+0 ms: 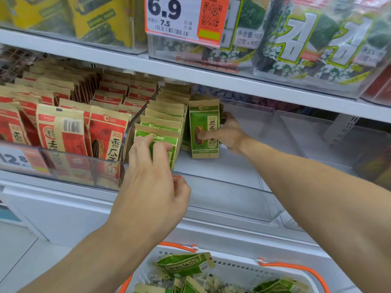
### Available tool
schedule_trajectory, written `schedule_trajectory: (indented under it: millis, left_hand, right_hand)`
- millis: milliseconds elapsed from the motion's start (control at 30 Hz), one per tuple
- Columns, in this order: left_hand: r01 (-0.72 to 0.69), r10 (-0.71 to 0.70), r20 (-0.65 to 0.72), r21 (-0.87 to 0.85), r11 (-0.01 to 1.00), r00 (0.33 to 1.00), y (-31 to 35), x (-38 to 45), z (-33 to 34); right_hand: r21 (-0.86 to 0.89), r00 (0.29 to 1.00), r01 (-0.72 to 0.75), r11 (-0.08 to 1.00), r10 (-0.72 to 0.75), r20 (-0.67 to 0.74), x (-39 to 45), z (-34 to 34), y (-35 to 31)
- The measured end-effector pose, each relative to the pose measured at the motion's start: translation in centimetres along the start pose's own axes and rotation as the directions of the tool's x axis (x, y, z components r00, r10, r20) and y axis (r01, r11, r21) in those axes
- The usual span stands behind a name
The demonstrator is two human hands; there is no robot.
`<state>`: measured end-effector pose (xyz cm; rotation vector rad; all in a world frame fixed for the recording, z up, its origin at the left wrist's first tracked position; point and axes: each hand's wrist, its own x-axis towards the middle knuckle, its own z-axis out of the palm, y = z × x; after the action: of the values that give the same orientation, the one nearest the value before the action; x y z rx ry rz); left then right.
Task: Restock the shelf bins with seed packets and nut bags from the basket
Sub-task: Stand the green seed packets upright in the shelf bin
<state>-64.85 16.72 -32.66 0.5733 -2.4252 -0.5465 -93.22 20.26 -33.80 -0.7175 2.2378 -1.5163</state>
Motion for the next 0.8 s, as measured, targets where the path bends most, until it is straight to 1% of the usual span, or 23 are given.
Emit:
schedule_trajectory:
  millis: [67,167,233,367,433,467,533,600,667,767,800]
  left_hand:
    - [0.013,-0.013,0.012,0.003,1.0,1.0,0.1,0.0,0.1]
    - [0.025,-0.025,0.025,0.007,1.0,0.999,0.2,-0.1,0.2]
    - [0.028,-0.029,0.027,0.009,1.0,0.999,0.1,-0.1,0.3]
    - [0.023,-0.023,0.02,0.005,1.0,1.0,0.3,-0.1,0.4]
    - [0.018,-0.018,0.013,0.002,1.0,1.0,0.3,-0.1,0.4]
    - [0.015,-0.015,0.008,-0.001,1.0,1.0,0.2,-0.1,0.4]
    - [0.013,-0.013,0.004,-0.008,1.0,1.0,0.2,-0.1,0.3]
    - [0.011,-0.011,0.008,-0.004,1.0,1.0,0.1,-0.2,0.3]
    - [0.014,-0.014,0.01,-0.003,1.0,1.0,0.1,-0.1,0.3]
    - [0.032,-0.031,0.01,-0.016,0.999,0.999,0.4,-0.1,0.3]
    - [0.035,-0.035,0.007,-0.021,0.999,0.999,0.4,-0.1,0.2]
  right_hand:
    - [-0.023,0.997,0.003,1.0,-0.001,0.071,0.0,1.0,0.2]
    - [-0.009,0.997,-0.002,1.0,0.003,0.073,0.1,2.0,0.1]
    - [-0.048,0.999,0.023,0.999,-0.022,0.027,0.1,2.3,0.1]
    - [-0.084,0.981,0.102,0.991,-0.114,-0.155,0.5,2.4,0.2]
    - [-0.132,0.973,0.092,0.987,-0.117,-0.198,0.8,2.4,0.4]
    - [-0.153,0.976,0.058,0.987,-0.088,-0.2,0.8,2.4,0.3]
    - [-0.125,0.985,-0.006,0.992,-0.015,-0.169,0.6,2.1,0.5]
    - [-0.074,0.992,-0.007,0.997,-0.002,-0.126,0.2,1.8,0.6]
    - [-0.064,0.991,0.021,0.998,-0.029,-0.133,-0.2,1.8,0.6]
    - [-0.009,0.968,0.124,0.992,-0.123,-0.217,0.2,1.9,0.8]
    - [0.001,0.964,0.148,0.989,-0.145,-0.222,0.2,1.9,0.7]
